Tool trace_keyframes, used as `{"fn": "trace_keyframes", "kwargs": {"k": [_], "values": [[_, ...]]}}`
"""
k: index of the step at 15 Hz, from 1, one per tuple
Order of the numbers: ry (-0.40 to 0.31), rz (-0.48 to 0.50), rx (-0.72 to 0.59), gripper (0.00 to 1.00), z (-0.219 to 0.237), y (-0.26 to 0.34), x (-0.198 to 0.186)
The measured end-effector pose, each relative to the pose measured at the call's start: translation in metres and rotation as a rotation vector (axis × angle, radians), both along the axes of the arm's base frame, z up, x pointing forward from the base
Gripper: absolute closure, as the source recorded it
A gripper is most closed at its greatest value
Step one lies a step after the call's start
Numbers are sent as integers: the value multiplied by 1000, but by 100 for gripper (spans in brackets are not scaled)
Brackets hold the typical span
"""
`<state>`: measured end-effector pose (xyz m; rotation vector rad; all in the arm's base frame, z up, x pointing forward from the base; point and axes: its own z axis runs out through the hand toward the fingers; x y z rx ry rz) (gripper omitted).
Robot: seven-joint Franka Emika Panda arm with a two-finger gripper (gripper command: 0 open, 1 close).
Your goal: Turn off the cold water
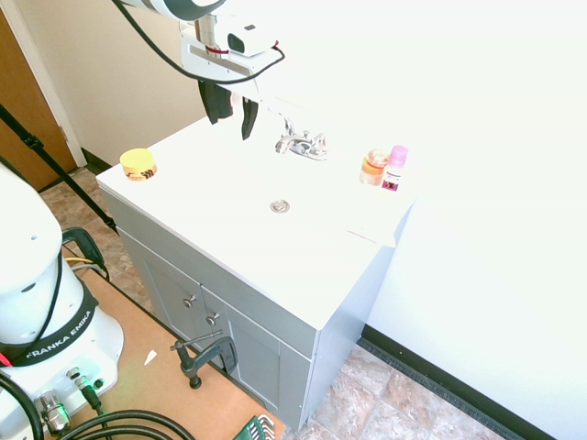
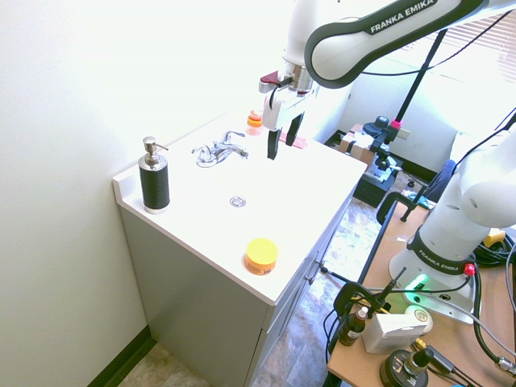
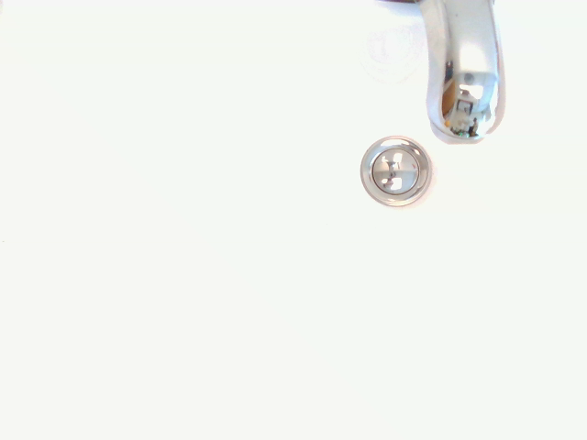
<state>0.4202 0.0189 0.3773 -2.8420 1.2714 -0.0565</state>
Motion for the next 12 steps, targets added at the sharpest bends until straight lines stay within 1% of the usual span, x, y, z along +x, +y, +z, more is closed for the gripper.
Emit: {"fn": "trace_keyframes", "kwargs": {"k": [2,5,8,12], "values": [[-12,-4,-2,0,0,0,2],[-79,-62,-40,0,-4,-17,20],[-128,-122,-98,0,-16,-48,59],[-168,-152,-165,0,-19,-64,103]]}}
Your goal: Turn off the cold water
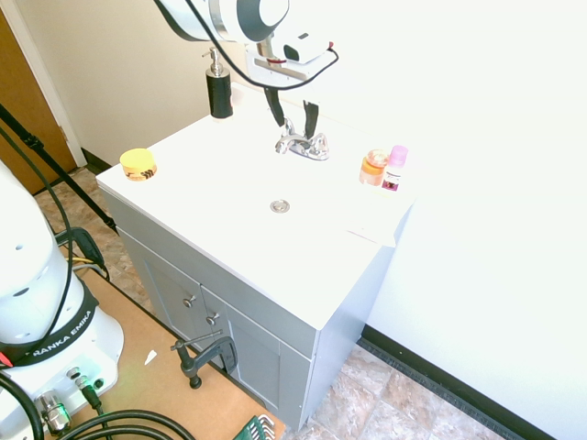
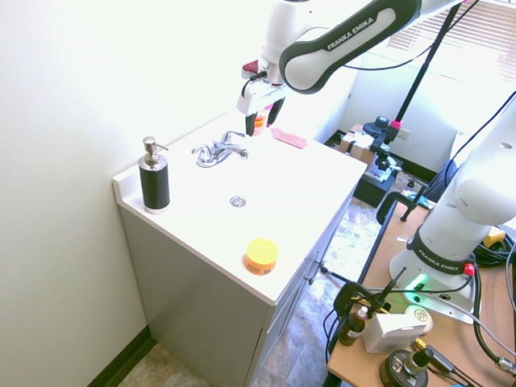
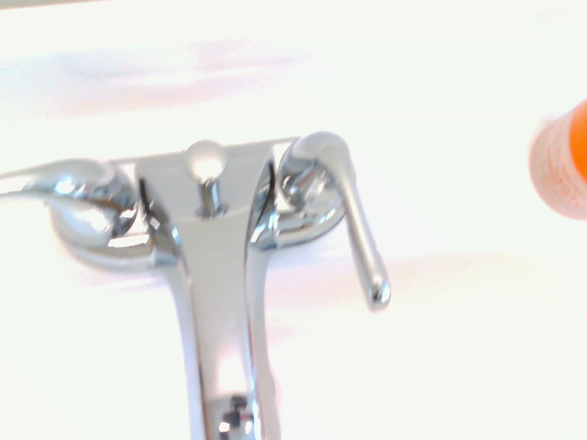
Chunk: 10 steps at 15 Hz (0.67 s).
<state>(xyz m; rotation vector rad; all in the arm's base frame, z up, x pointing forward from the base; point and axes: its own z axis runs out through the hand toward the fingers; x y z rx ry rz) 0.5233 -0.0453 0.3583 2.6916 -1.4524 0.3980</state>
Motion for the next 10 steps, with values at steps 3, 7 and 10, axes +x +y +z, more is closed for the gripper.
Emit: {"fn": "trace_keyframes", "kwargs": {"k": [3,7,10], "values": [[11,1,-23,0,-13,-5,21],[33,-9,-33,0,-35,-10,40],[35,-22,-45,0,-42,-18,52]]}}
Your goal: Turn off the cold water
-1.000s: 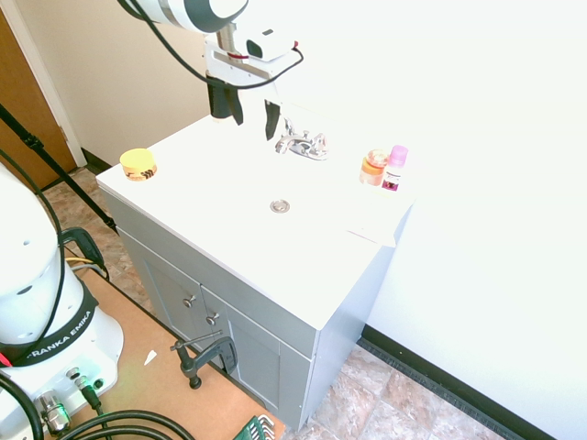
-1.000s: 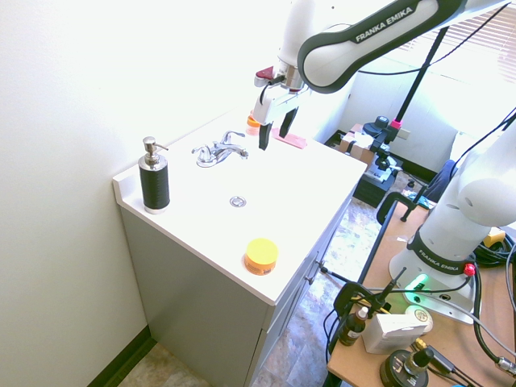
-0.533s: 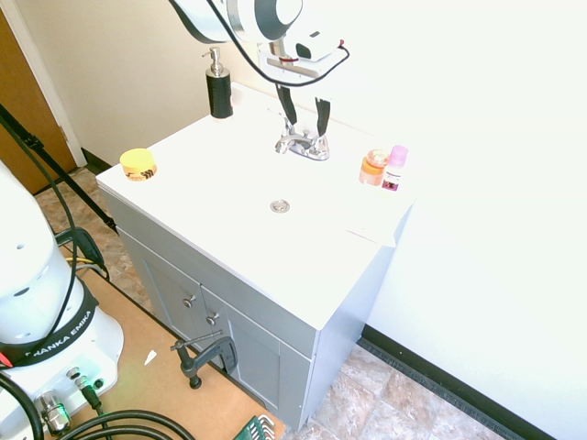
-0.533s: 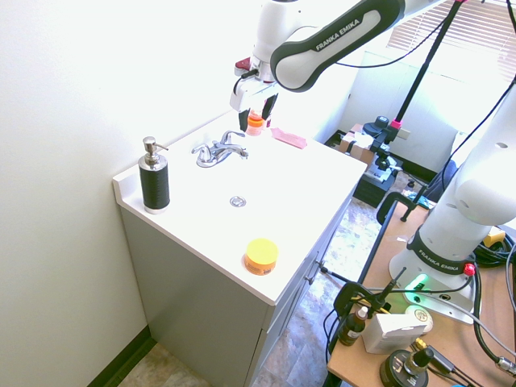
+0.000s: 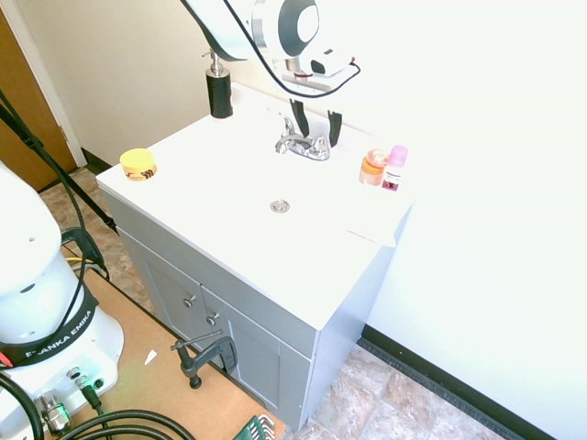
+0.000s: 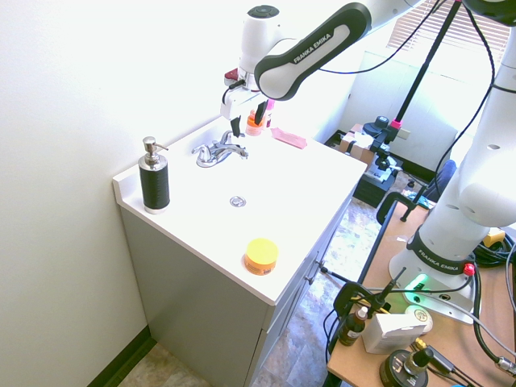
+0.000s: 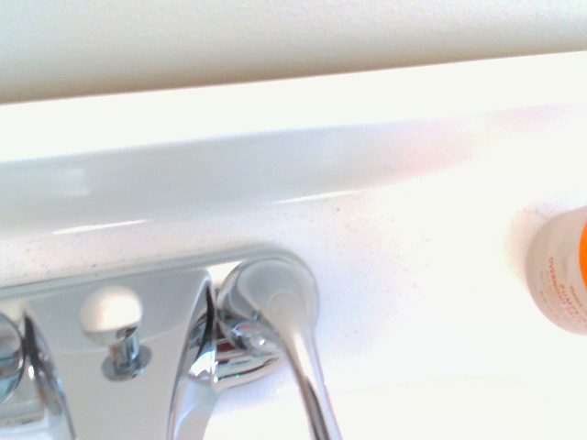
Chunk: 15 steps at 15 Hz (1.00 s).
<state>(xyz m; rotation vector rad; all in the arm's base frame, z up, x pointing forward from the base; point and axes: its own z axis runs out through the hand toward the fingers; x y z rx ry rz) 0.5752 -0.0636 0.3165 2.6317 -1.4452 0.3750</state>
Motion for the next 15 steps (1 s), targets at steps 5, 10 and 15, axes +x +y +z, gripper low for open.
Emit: {"fn": "trace_keyframes", "kwargs": {"k": [5,10,15], "values": [[9,-30,-13,0,-8,-19,4],[1,-56,-30,0,-4,-38,18],[22,-56,-34,0,2,-37,31]]}}
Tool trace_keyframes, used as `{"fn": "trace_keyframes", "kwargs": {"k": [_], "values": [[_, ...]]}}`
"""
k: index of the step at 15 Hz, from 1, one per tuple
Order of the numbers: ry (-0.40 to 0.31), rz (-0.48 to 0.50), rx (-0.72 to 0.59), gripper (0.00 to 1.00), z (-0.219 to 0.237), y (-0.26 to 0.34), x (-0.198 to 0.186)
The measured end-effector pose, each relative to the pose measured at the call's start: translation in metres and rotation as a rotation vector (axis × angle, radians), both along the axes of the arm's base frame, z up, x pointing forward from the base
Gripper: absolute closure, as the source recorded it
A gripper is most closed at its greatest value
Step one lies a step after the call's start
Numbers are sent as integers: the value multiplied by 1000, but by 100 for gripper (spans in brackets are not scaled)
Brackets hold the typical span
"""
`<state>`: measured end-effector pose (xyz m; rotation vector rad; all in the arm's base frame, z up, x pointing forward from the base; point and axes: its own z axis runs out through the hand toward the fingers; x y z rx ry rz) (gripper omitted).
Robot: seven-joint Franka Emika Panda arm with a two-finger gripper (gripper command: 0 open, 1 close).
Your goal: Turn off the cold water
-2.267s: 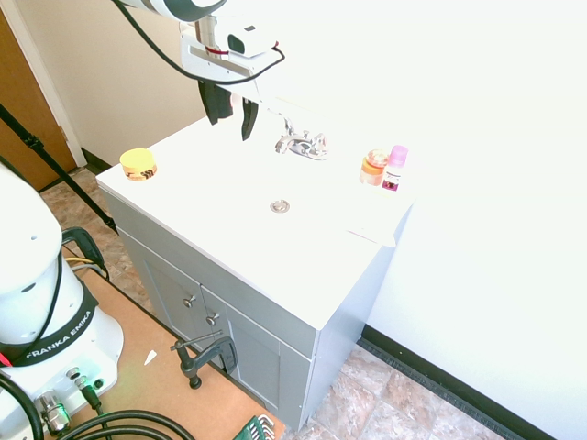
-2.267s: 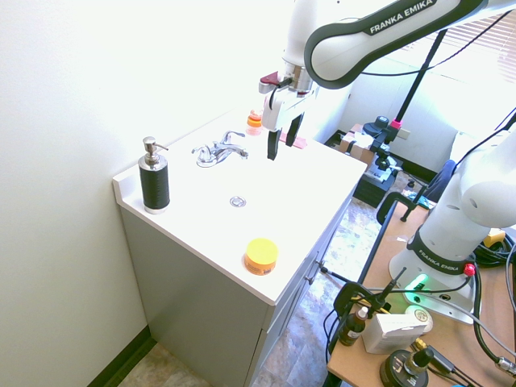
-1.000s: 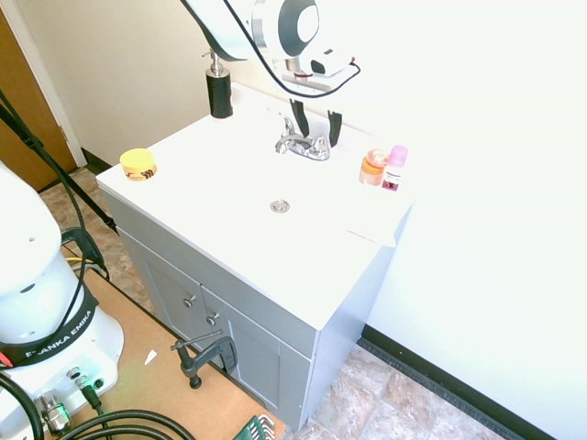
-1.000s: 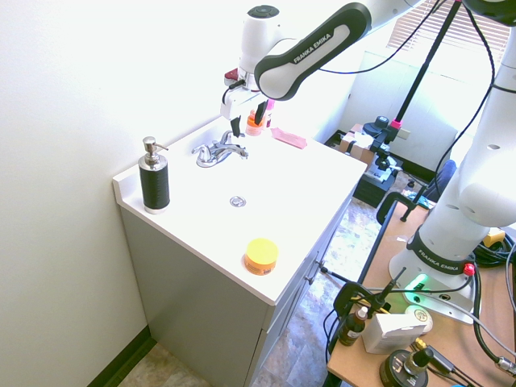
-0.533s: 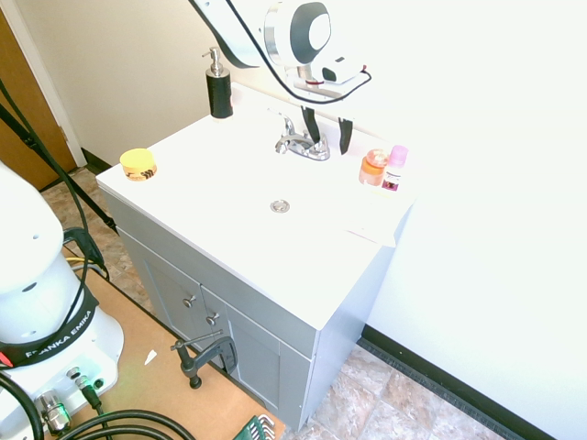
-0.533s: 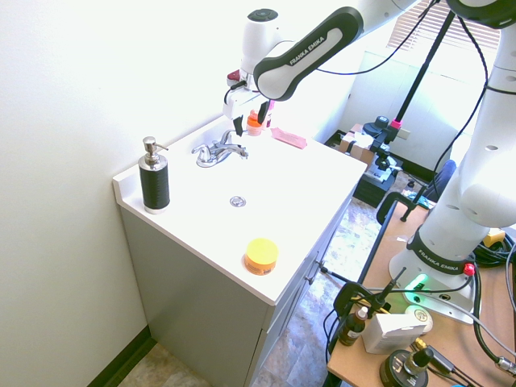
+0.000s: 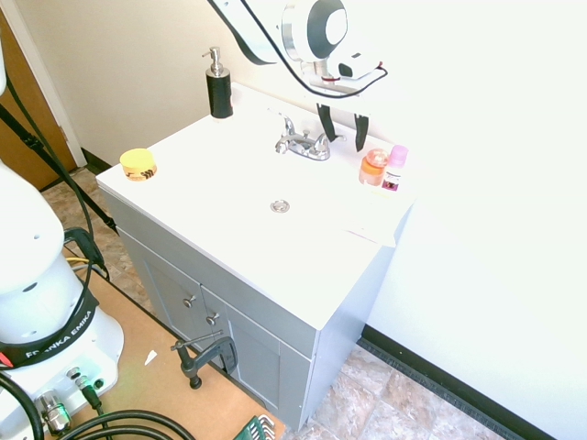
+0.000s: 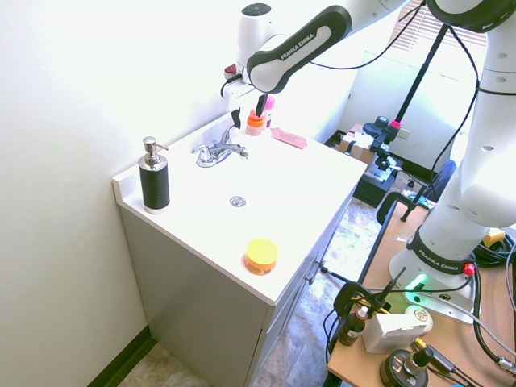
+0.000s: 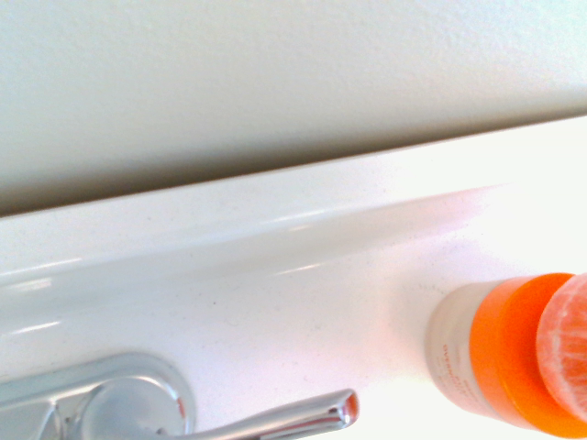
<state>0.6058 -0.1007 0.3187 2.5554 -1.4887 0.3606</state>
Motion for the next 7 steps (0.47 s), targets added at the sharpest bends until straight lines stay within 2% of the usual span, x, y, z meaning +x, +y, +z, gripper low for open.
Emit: {"fn": "trace_keyframes", "kwargs": {"k": [3,7], "values": [[-9,29,58,0,24,18,-14],[19,89,142,0,43,54,-73]]}}
